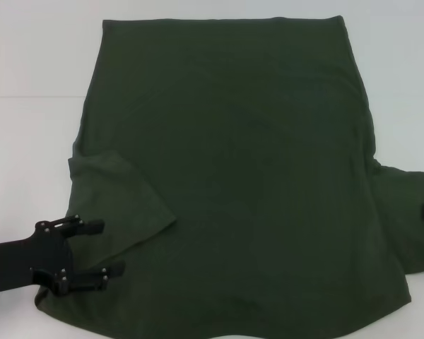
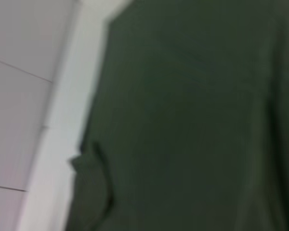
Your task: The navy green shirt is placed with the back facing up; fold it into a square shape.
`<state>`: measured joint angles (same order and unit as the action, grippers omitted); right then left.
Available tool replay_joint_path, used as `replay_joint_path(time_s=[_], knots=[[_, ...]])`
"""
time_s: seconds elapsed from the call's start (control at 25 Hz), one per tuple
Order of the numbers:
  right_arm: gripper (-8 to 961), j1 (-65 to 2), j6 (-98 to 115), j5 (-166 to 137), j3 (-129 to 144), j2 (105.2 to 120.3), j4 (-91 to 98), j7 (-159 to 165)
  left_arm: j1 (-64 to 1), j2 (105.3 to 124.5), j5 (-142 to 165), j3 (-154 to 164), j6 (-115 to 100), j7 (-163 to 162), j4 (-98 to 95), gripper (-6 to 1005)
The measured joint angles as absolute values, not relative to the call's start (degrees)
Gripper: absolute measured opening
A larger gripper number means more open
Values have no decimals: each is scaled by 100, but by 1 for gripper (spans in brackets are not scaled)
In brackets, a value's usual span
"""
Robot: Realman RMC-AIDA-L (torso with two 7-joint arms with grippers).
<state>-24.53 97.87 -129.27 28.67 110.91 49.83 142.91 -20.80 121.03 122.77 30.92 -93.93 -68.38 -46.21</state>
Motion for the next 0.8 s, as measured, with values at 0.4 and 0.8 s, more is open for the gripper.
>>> replay_joint_path(time_s=[0.4,0.8], knots=[[916,-2893,9870,-14607,2547,10958,5233,15286,-2159,12084,12316,3138,-9374,-6821,-4634,857],[915,-2965,9349,-15024,2565,11026,5077,15436,-2225,12084,12328,3153,-9335,-6812,-4625,858]])
